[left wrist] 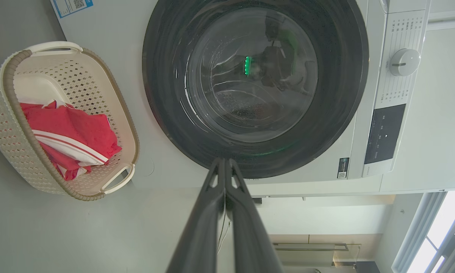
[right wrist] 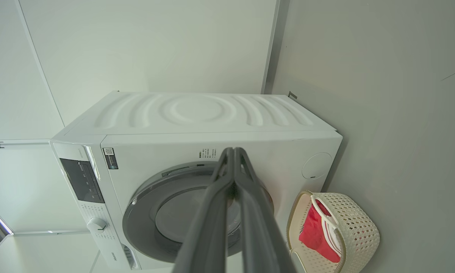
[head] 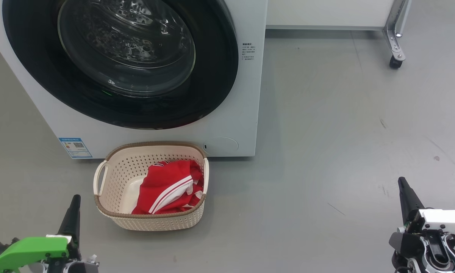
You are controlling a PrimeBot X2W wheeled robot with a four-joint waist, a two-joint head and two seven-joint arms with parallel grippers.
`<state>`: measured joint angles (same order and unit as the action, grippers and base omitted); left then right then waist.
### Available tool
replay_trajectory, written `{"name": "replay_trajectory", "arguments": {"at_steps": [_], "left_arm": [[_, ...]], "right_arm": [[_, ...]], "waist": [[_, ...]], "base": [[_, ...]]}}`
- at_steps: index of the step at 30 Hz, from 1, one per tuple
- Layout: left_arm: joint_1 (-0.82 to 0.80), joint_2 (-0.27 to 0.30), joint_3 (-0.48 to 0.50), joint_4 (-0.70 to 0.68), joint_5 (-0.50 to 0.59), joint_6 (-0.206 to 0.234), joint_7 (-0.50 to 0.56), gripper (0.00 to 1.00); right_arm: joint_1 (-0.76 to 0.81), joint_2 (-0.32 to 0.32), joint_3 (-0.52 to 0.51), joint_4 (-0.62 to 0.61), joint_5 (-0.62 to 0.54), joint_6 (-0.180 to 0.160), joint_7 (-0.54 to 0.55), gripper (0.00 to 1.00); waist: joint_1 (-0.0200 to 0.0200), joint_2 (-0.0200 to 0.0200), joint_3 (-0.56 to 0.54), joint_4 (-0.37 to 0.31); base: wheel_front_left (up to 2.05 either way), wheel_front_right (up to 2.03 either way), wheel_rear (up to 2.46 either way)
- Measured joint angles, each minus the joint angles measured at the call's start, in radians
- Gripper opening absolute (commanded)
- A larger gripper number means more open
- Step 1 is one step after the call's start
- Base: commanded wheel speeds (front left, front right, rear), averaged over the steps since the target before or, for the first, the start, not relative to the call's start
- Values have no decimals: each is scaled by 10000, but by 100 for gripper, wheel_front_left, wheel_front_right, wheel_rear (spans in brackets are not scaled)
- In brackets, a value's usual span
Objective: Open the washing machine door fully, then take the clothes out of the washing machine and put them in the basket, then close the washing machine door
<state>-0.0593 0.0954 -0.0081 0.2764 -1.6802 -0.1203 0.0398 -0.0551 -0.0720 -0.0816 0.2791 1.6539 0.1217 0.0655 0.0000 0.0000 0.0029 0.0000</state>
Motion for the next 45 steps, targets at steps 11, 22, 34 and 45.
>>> {"name": "replay_trajectory", "arguments": {"at_steps": [11, 22, 34, 45], "left_arm": [[0, -6, 15, -6, 0, 0, 2, 0], [-1, -15, 25, -17, 0, -2, 29, 0], [-1, -27, 36, -25, 0, -2, 29, 0], [-1, -56, 50, -35, 0, -4, 29, 0]], "right_arm": [[0, 4, -12, -2, -2, 0, 8, 0], [0, 6, -23, -6, -2, 0, 10, 0], [0, 10, -33, -15, -4, 0, 10, 0], [0, 13, -42, -21, -4, 0, 10, 0]], "waist": [[0, 0, 0, 0], [0, 0, 1, 0], [0, 0, 1, 0], [0, 0, 2, 0]], "base": [[0, 0, 0], [0, 0, 0], [0, 0, 0], [0, 0, 0]]}}
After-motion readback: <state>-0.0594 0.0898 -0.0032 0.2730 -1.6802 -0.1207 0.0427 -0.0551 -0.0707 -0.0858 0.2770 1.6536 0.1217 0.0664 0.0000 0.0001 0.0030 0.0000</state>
